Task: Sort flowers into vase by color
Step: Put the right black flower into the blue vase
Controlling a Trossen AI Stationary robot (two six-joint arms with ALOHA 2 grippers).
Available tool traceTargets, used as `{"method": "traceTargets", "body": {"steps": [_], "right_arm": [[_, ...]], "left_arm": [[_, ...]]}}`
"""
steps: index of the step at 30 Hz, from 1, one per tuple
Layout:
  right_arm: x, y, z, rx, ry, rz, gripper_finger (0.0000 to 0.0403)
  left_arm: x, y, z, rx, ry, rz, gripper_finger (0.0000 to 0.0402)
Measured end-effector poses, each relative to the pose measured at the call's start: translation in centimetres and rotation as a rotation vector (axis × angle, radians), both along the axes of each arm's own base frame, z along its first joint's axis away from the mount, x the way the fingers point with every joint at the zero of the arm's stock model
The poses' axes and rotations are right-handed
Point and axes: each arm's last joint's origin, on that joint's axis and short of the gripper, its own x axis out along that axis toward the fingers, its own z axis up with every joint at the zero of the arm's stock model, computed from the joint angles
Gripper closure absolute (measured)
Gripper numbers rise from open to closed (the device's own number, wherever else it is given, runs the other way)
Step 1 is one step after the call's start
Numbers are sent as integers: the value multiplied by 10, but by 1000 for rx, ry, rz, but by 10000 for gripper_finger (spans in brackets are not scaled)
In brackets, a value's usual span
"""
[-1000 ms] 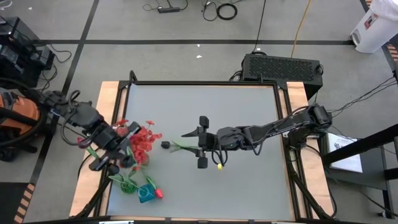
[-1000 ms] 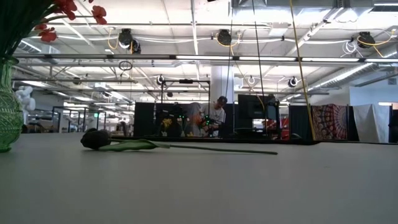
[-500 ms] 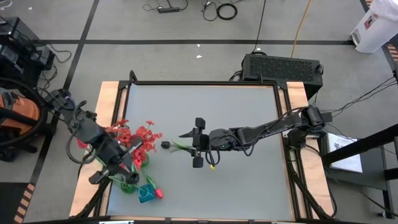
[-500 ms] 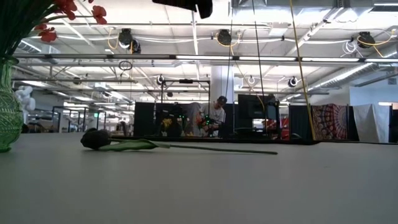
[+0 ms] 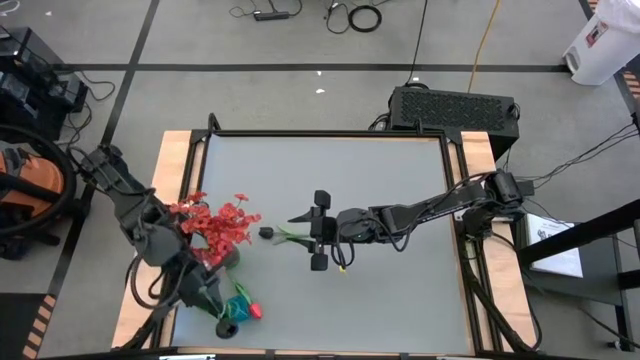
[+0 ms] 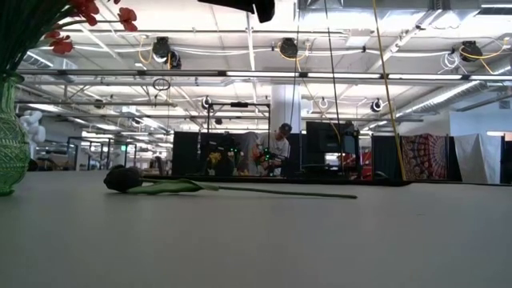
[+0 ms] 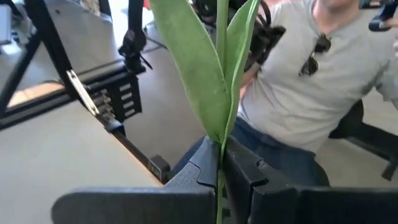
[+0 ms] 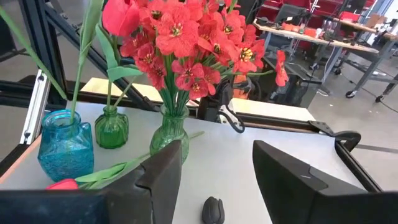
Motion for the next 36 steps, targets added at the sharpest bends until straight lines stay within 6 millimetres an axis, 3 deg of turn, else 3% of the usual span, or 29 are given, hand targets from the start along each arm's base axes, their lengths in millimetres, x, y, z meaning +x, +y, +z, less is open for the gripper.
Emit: {"method": "traceTargets", "body": {"steps": [16, 36], "right_arm": [[0, 0, -1, 2, 5, 2, 213], [0, 0, 0, 2, 4, 2, 213]], "left_arm": [[12, -15, -21, 71, 58, 18, 389], [19, -21, -28, 69, 108, 31, 389]]}}
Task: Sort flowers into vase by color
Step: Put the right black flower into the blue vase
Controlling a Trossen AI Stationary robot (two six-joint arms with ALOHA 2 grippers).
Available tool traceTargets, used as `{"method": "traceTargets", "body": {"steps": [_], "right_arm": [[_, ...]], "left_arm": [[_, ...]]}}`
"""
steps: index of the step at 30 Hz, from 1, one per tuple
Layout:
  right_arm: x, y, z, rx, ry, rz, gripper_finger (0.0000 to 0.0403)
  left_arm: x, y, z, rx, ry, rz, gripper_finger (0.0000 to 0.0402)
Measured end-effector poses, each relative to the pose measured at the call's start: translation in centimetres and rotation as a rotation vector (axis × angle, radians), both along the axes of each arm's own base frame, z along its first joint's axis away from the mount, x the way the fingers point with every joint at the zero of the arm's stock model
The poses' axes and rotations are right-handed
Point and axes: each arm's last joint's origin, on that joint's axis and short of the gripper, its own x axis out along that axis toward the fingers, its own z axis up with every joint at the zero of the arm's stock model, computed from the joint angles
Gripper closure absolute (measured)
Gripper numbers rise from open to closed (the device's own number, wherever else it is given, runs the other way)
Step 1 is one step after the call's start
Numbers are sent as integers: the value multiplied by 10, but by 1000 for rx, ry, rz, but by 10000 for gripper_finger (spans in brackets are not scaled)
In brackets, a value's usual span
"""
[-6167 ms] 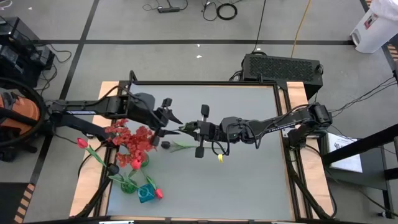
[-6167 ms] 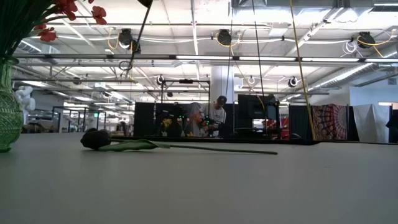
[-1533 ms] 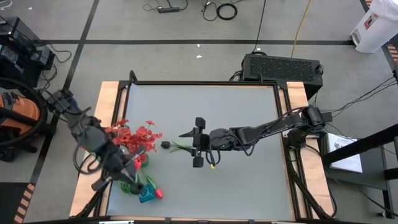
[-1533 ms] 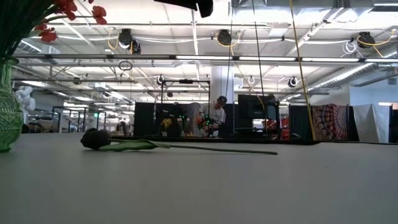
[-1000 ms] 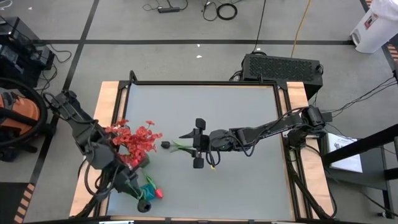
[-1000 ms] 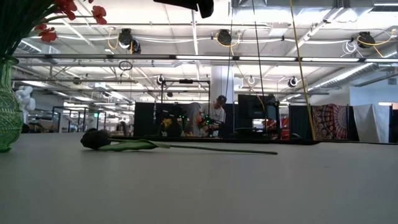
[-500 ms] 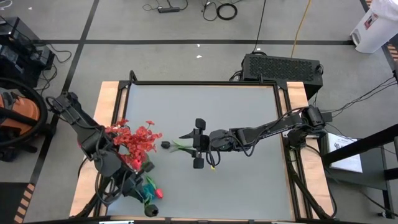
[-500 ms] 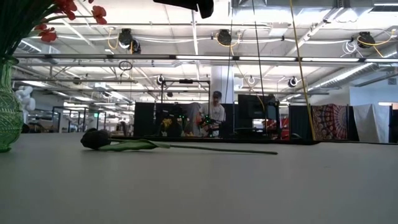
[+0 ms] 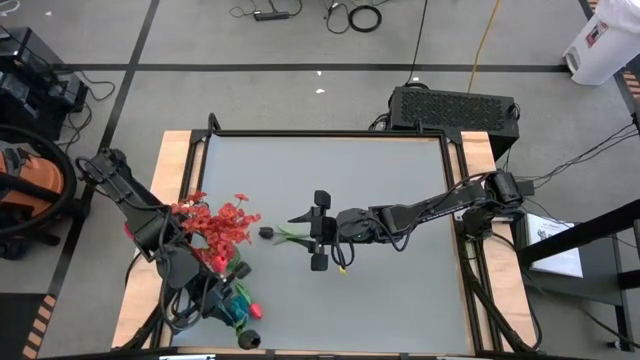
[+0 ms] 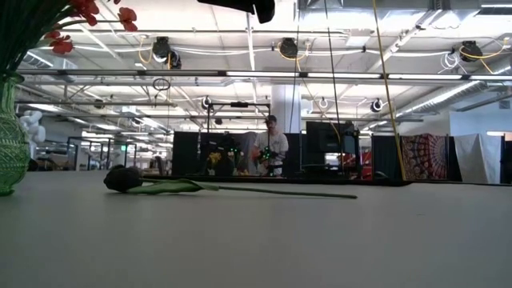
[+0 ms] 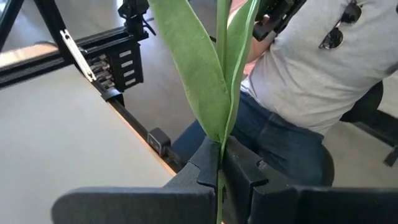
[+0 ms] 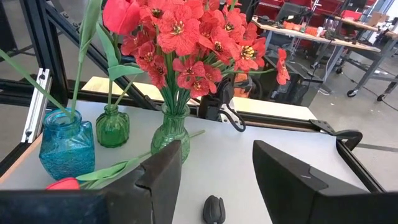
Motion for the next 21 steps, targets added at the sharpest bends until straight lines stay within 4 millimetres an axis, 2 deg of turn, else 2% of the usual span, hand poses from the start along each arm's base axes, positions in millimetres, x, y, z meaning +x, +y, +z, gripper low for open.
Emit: {"method": "traceTargets", "body": {"steps": [14, 21], "right_arm": [[0, 0, 0, 0, 0, 0, 213], [0, 0, 0, 0, 0, 0, 213]], "left_arm": [[1, 0, 1, -40, 36, 43, 389], [4, 2, 4, -32, -22, 161, 389]]}}
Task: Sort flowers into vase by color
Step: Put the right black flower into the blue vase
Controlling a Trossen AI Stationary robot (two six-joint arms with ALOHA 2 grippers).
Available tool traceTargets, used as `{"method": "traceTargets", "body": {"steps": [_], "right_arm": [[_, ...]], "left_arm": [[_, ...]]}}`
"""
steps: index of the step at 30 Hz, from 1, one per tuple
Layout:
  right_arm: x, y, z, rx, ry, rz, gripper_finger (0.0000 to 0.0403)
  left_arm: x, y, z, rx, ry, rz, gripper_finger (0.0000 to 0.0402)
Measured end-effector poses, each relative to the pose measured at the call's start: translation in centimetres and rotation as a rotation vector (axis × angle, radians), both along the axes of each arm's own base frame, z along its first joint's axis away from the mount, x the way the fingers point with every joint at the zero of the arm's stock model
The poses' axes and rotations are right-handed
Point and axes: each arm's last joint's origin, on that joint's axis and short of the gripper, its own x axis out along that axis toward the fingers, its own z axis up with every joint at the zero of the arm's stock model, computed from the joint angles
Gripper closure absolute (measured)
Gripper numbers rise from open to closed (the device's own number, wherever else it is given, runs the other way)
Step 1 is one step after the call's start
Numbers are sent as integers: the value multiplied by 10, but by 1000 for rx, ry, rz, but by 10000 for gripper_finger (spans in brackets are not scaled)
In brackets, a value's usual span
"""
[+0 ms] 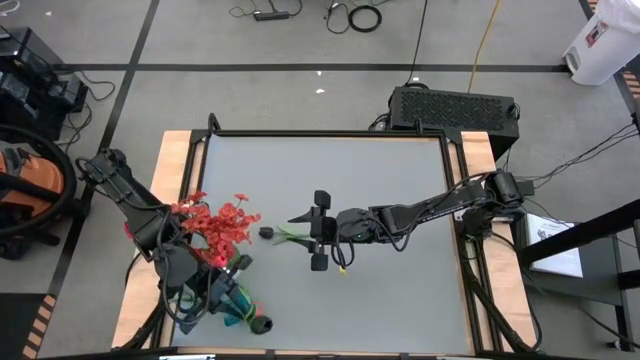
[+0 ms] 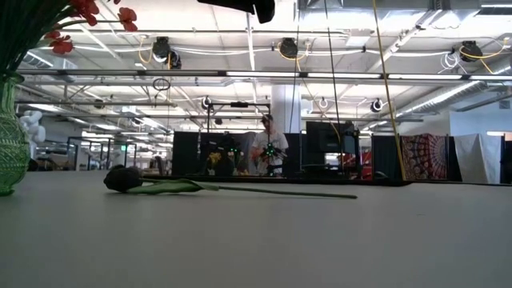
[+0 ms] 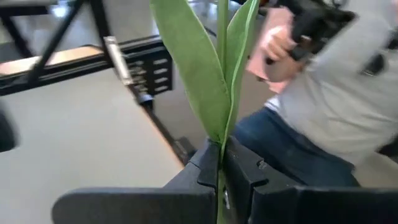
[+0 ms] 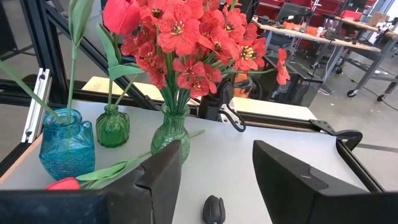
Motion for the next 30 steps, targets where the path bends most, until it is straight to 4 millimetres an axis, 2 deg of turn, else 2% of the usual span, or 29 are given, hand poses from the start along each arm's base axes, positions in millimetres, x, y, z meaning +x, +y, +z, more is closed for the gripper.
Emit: {"method": "traceTargets", "body": {"steps": [6, 12, 18, 30], "right_arm": [[0, 0, 0, 0, 0, 0, 213], [0, 0, -1, -1, 6, 0, 213], [0, 0, -1, -1, 7, 1, 213], [0, 0, -1, -1, 7, 0, 213]], "left_arm": [[-5, 2, 4, -6, -14, 113, 389], [-31, 6, 16, -4, -56, 130, 389], [-55, 2, 26, -1, -142, 158, 389], [-80, -8, 28, 70, -256, 427, 389]]}}
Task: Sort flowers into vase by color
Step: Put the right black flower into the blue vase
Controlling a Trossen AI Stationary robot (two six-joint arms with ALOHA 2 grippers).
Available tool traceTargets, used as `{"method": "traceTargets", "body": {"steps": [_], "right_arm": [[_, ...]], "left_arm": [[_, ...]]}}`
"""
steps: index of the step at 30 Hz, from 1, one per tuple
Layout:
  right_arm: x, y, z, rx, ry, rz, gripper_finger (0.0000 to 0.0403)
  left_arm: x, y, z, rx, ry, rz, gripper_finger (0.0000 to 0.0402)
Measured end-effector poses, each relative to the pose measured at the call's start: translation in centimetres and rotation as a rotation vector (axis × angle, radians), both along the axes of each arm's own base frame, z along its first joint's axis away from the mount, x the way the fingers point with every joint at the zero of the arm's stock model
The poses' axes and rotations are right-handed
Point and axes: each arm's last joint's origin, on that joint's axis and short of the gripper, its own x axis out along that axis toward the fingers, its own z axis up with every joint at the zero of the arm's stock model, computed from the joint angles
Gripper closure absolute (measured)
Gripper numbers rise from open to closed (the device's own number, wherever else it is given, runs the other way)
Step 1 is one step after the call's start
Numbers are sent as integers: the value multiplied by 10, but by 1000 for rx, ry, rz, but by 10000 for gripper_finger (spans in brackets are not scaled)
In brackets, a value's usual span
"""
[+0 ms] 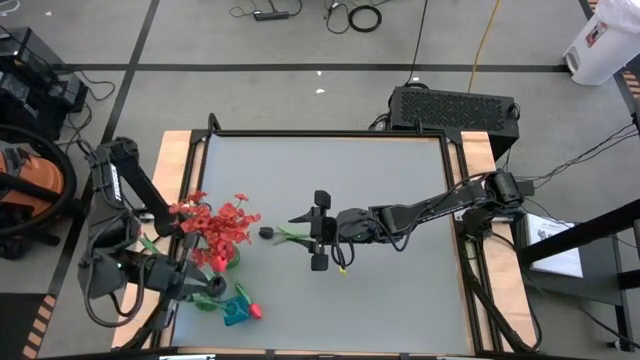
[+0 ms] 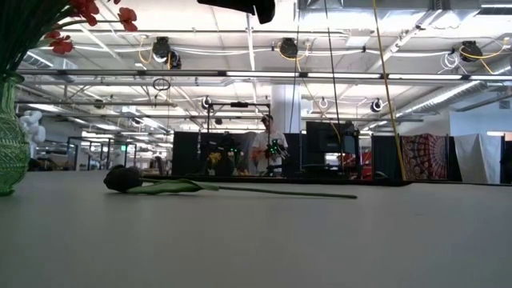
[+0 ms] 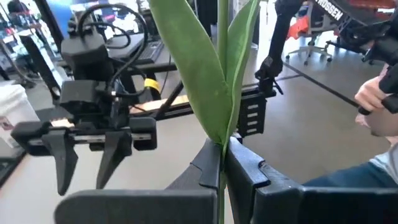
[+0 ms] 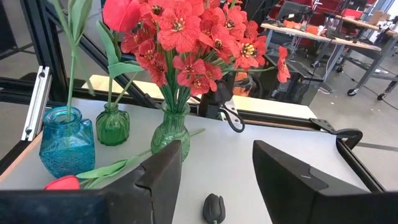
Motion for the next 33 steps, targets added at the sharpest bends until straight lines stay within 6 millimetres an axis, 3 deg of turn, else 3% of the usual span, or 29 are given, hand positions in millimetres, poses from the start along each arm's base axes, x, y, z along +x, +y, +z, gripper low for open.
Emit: {"method": "traceTargets", "body": {"steps": [13, 24, 33], "right_arm": [[0, 0, 0, 0, 2, 0, 213], [0, 0, 0, 0, 2, 0, 213], [0, 0, 0, 6, 1, -2, 213]], "left_arm": [[-9, -11, -11, -60, 40, -50, 389], [1, -36, -31, -6, 76, -35, 389], [4, -43, -38, 34, 81, -8, 389]]}}
